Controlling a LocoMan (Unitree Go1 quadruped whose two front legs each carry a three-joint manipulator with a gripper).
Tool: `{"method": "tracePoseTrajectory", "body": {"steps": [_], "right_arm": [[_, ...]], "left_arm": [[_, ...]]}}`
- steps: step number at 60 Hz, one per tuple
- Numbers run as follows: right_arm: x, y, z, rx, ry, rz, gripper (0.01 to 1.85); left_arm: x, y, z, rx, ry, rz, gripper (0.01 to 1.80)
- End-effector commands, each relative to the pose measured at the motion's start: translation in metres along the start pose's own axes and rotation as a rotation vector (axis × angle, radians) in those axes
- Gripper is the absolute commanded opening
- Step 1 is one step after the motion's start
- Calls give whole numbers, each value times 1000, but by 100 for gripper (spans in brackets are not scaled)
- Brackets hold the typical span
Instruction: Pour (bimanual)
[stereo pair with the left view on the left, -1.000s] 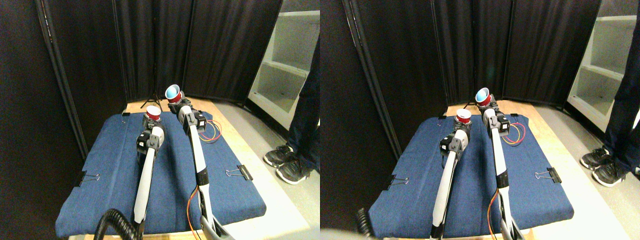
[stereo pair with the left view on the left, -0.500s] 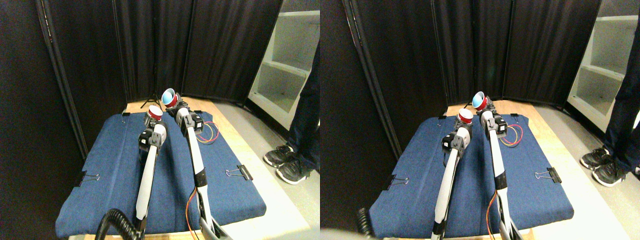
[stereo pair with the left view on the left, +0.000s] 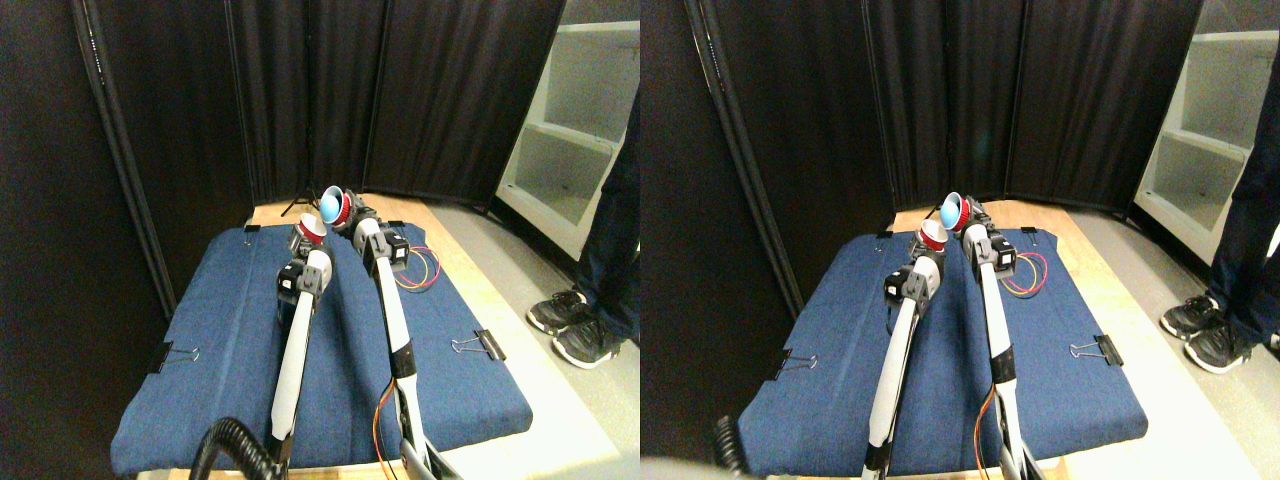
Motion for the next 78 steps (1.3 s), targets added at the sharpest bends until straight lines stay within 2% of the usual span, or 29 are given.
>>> {"method": "tracePoseTrajectory", "body": {"steps": [1, 2, 4, 20, 29, 35, 52, 64, 68, 71, 73, 76, 78], "right_arm": [[-3, 9, 6, -44, -40, 13, 39], [-4, 9, 6, -56, -43, 0, 39], [-2, 9, 5, -98, -53, 23, 39], [-2, 14, 3, -238, -69, 37, 36], [-3, 18, 2, -401, -59, 34, 33], [-6, 26, -1, -586, -46, -16, 33], [-7, 32, -3, -730, -75, -50, 34], [-7, 29, -1, -683, -69, -75, 34], [-3, 20, 2, -451, -52, -71, 33], [-2, 16, 3, -406, -48, -93, 33], [0, 10, 5, -315, -34, -131, 33], [1, 4, 7, -246, -28, -136, 35], [0, 0, 8, -190, -23, -175, 37]], "left_arm": [[2, -7, 3, -23, -22, -39, 33], [2, -7, 3, -25, -25, -37, 33], [3, -7, 3, -21, -24, -39, 33], [3, -6, 3, -39, -28, -38, 33], [1, -7, 3, -53, -24, -37, 33], [0, -6, 4, -55, -20, -40, 33], [0, -5, 6, -66, -20, -36, 33], [0, -4, 6, -68, -20, -39, 33], [-1, -3, 6, -67, -26, -38, 33], [-1, -3, 6, -67, -25, -40, 33], [-1, -3, 7, -74, -27, -39, 33], [-2, -3, 7, -77, -31, -38, 33], [-2, -2, 8, -70, -31, -44, 33]]}}
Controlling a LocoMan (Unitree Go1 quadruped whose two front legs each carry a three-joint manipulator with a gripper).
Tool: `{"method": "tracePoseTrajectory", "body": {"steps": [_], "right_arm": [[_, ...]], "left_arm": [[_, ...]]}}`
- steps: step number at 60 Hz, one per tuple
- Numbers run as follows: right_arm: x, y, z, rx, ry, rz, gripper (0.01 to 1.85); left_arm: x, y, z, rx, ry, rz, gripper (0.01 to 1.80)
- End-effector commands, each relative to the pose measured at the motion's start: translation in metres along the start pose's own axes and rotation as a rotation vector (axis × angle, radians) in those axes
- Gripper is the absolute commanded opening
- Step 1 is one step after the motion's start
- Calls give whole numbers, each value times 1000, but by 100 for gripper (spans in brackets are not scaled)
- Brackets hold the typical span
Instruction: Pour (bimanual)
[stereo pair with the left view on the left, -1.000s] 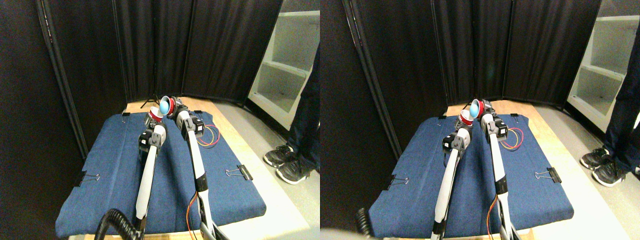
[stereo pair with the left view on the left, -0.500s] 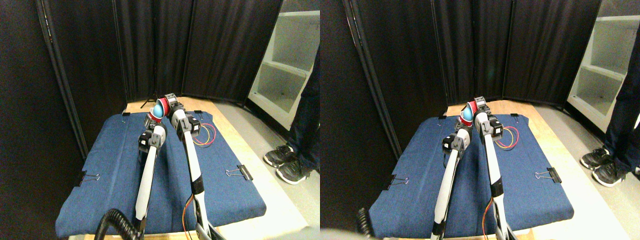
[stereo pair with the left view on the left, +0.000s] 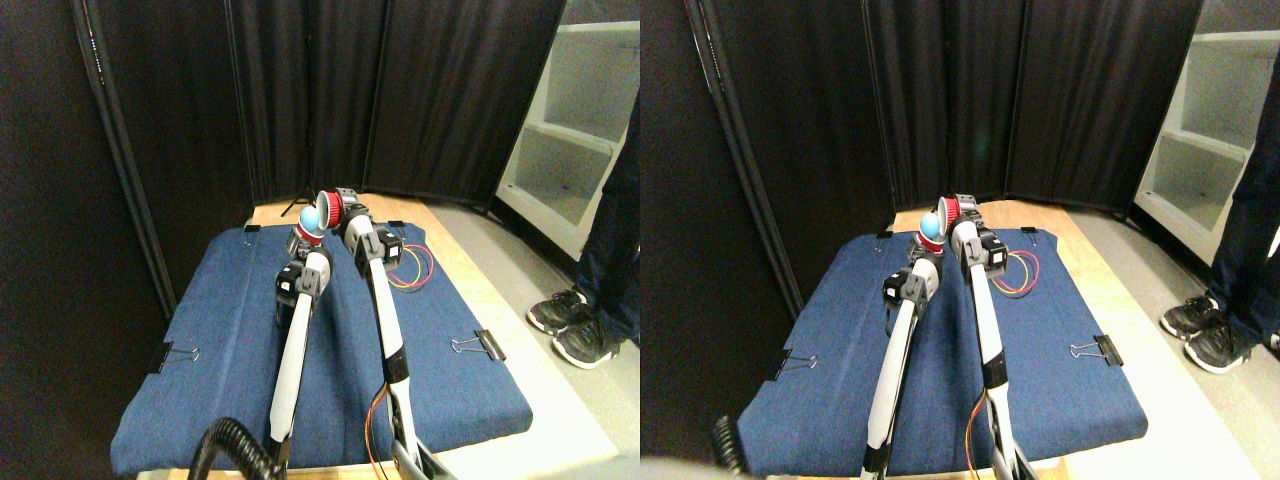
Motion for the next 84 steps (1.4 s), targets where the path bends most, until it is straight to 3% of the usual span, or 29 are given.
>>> {"method": "tracePoseTrajectory", "body": {"steps": [1, 15, 32, 39, 44, 56, 71, 84], "right_arm": [[4, -12, 4, 118, 12, -60, 37], [7, -31, 4, 534, 12, -117, 34], [6, -38, 2, 598, 3, -118, 35], [7, -41, -5, 849, -54, -147, 33], [9, -48, -12, 1058, -74, -117, 34], [12, -62, -23, 1153, -133, -103, 33], [8, -71, -34, 1148, -184, -104, 35], [10, -80, -48, 1147, -203, -90, 34]], "left_arm": [[-3, -7, 5, -19, -26, -56, 33], [-2, -7, 6, -20, -22, -58, 33], [0, -9, 6, -20, -20, -72, 33], [1, -8, 7, -55, -22, -82, 33], [2, -5, 11, -127, -54, -81, 33], [13, 8, 20, -267, -79, -80, 33], [27, 22, 18, -387, -78, -39, 33], [39, 33, 15, -416, -111, 8, 33]]}}
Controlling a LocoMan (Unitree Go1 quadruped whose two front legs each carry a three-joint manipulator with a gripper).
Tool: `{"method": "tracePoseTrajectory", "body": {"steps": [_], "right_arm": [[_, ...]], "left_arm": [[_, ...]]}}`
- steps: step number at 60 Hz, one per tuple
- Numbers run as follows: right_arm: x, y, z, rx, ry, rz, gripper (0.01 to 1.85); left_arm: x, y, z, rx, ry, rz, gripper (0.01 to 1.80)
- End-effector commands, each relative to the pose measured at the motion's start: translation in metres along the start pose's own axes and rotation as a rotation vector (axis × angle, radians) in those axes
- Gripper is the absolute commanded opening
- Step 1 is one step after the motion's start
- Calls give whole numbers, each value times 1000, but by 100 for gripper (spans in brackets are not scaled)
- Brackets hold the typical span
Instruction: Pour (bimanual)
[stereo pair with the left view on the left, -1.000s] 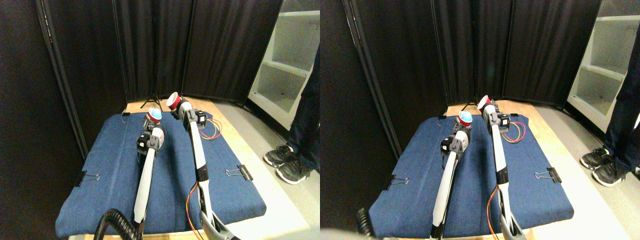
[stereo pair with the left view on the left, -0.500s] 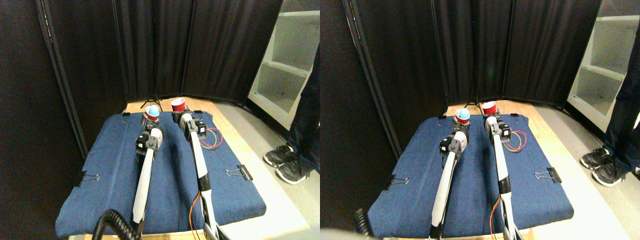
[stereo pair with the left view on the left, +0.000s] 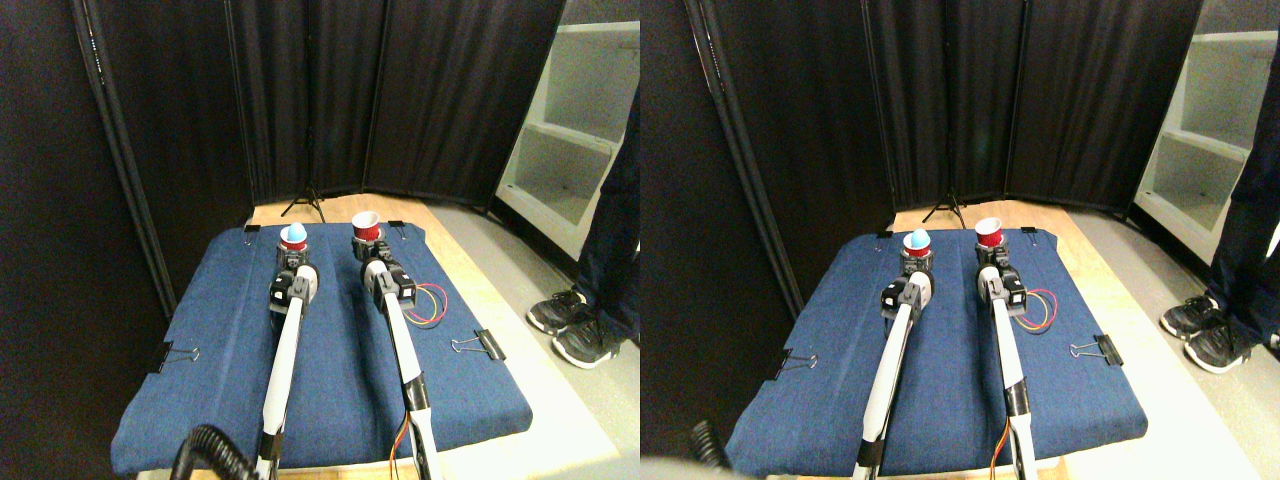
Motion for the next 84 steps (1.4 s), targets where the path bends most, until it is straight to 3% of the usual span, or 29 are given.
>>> {"method": "tracePoseTrajectory", "body": {"steps": [1, 10, 17, 47, 51, 59, 84], "right_arm": [[4, -1, 4, -3, -15, 51, 34], [4, -13, 7, 34, -41, 24, 34], [8, -23, 9, 66, -48, 14, 33], [19, -68, 11, 93, -91, -55, 33], [19, -71, 11, 75, -91, -51, 33], [16, -74, 10, 103, -96, -57, 33], [7, -73, 13, 117, -103, -53, 33]], "left_arm": [[5, -4, 2, -16, -35, -27, 33], [12, 1, 2, -19, -66, -12, 33], [15, 5, 3, -8, -49, -2, 33], [26, 28, 1, 36, -130, 66, 33], [26, 32, 1, 33, -143, 73, 33], [26, 40, 0, 35, -110, 84, 33], [21, 62, -5, 40, -138, 115, 33]]}}
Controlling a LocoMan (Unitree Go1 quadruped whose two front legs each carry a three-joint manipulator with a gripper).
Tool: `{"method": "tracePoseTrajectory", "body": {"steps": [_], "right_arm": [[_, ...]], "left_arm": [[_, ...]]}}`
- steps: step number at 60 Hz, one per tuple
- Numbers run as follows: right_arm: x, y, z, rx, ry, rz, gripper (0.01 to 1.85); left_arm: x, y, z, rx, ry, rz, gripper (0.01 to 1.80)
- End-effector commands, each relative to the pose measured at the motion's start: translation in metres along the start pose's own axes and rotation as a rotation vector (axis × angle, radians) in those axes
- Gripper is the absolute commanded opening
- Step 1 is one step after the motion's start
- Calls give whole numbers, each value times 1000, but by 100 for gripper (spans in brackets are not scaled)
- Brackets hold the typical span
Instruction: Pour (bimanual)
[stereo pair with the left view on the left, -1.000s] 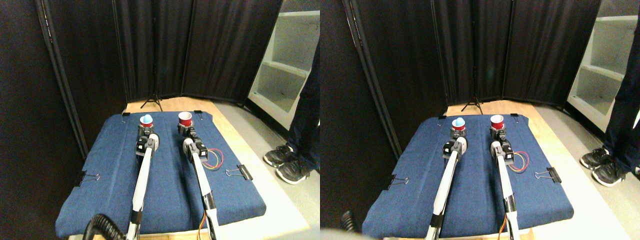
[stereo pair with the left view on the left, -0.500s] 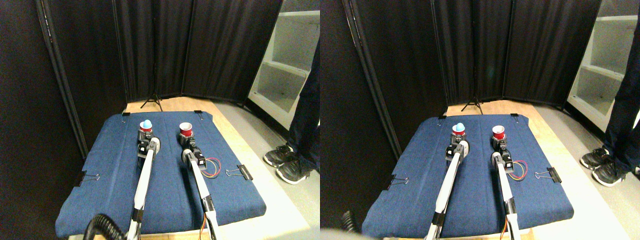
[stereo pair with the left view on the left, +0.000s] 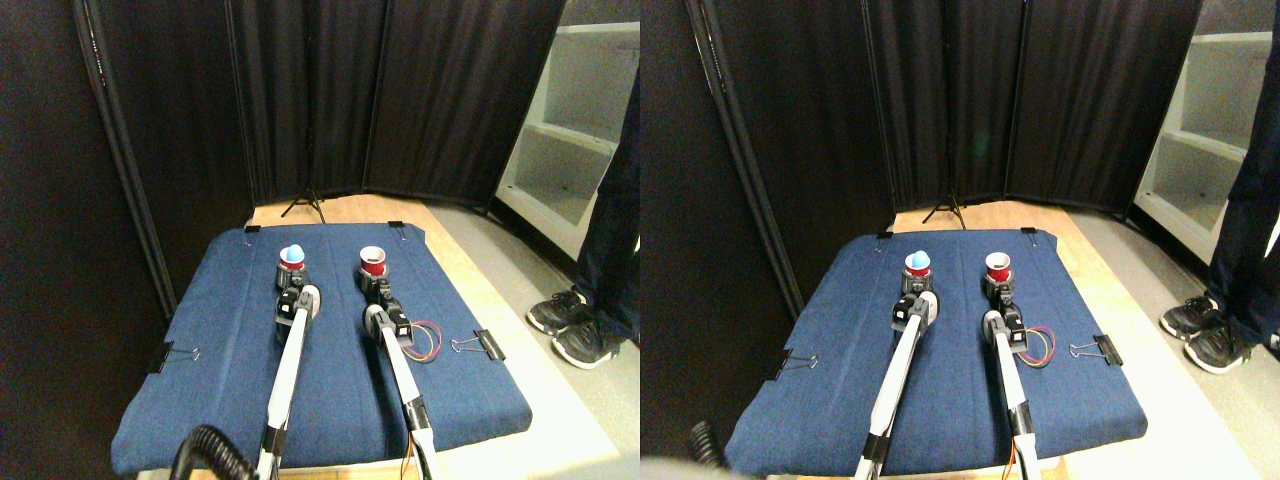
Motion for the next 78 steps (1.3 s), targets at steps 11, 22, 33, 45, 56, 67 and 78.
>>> {"method": "tracePoseTrajectory", "body": {"steps": [11, 22, 33, 45, 56, 67, 78], "right_arm": [[-9, -3, 5, 9, -15, -23, 33], [-11, -5, 7, 29, 24, -56, 40], [-12, -7, 11, 29, 142, -110, 137], [-15, -6, 10, 55, 140, -112, 160], [-19, -4, 9, 36, 126, -118, 158], [-24, 0, 8, 35, 145, -81, 158], [-40, 17, 7, -11, 152, -23, 163]], "left_arm": [[-4, 26, -8, 5, -40, 52, 33], [-8, 26, -8, 47, -36, 66, 53], [-12, 24, -6, 134, 39, 78, 165], [-16, 19, -7, 166, 47, 66, 169], [-21, 15, -5, 168, 55, 48, 168], [-27, 11, 0, 225, 60, 8, 167], [-48, -4, 17, 343, 80, -62, 158]]}}
